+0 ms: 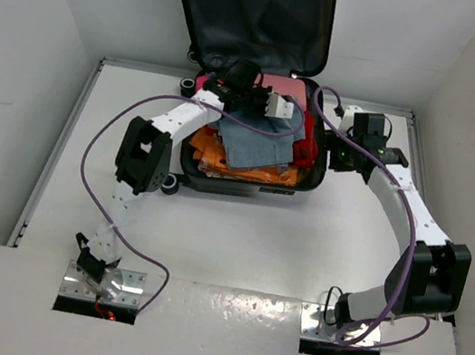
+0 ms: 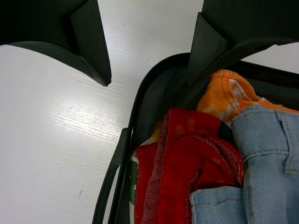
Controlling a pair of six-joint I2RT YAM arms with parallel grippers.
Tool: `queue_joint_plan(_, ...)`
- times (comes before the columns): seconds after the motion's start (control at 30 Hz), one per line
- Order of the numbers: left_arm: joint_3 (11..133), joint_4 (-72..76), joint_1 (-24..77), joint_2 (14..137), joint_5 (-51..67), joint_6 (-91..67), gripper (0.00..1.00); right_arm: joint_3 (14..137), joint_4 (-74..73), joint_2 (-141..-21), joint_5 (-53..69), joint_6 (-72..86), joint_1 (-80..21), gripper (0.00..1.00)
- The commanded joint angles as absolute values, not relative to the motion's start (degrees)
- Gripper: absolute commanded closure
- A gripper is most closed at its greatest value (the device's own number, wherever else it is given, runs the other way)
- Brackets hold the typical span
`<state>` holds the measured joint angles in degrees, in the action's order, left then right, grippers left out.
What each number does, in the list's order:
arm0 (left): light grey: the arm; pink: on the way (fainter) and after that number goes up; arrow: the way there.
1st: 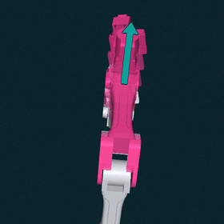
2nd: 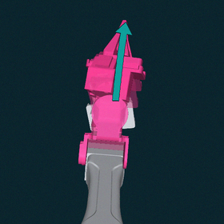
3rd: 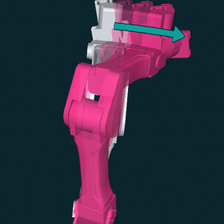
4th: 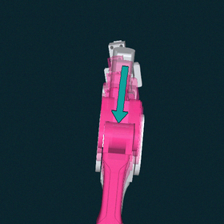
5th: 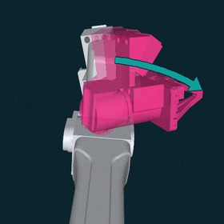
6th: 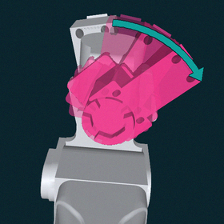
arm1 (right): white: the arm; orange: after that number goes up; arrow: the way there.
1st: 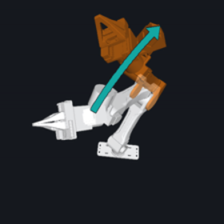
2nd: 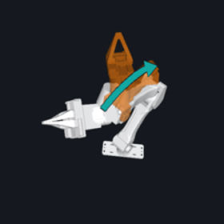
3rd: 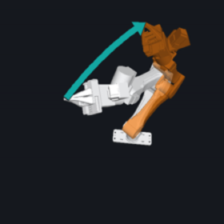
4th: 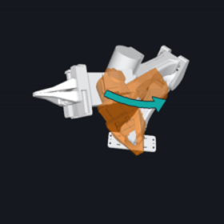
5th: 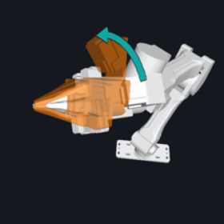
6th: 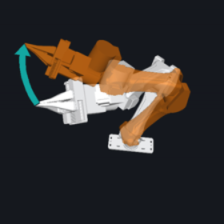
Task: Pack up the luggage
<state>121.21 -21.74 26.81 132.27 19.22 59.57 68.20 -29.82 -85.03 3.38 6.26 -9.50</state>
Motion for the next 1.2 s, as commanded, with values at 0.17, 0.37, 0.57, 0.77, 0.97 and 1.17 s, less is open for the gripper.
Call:
queue_joint_plan(0.17, 110.8, -3.1, 22.3, 124.8, 19.7, 55.0, 0.13, 69.6, -27.3, -84.5, 5.2, 6.7, -8.7, 0.34)
queue_joint_plan(0.37, 111.4, -0.4, 20.4, 114.9, 22.3, 39.5, 0.08, 70.1, -24.8, -85.5, 7.6, 7.4, -8.6, 0.34)
queue_joint_plan(0.57, 112.5, 5.6, 18.6, 106.9, 13.0, 23.6, 0.03, 70.2, -17.8, -86.1, 12.6, 8.2, -8.6, 0.36)
queue_joint_plan(0.77, 125.9, -3.2, 7.8, 110.0, 7.5, -2.2, 0.14, 67.7, -6.9, -86.1, 19.7, 2.4, -14.2, 0.57)
queue_joint_plan(0.97, 135.2, -0.6, -5.3, 120.9, 19.5, -20.6, 0.38, 71.5, -6.2, -92.0, 18.3, -6.7, -21.9, 0.68)
queue_joint_plan(1.17, 142.2, 8.8, -8.0, 130.1, 21.2, -24.2, 0.26, 74.7, -10.4, -93.5, 15.4, -6.8, -22.0, 0.65)
